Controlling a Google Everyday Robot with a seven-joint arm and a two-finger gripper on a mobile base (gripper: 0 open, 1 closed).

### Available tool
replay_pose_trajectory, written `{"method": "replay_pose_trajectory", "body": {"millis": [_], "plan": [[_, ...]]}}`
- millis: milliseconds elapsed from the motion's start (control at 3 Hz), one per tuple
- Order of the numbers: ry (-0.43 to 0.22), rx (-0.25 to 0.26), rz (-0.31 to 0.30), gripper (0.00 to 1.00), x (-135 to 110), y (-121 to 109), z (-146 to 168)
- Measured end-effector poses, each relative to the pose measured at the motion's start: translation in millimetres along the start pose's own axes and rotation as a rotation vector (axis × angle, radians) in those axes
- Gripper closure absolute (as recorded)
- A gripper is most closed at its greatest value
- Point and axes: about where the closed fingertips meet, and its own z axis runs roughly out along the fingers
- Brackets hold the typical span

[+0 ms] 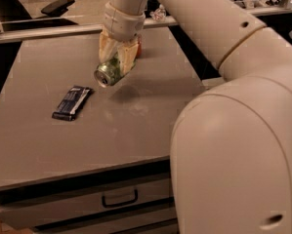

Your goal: Pick green can

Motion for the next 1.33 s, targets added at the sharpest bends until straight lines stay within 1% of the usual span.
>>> {"method": "replay_pose_trajectory", "body": {"millis": [333,667,1000,1333], "plan": [[-0.036,0.094,0.066,1.0,-3,12,-42],[-0.144,0.181,0.105,1.0,-3,29,-71],[-0.211,0.253,0.099,1.0,-11,20,-86],[-0.195,0.268,0.102,1.0,-7,12,-81]]}}
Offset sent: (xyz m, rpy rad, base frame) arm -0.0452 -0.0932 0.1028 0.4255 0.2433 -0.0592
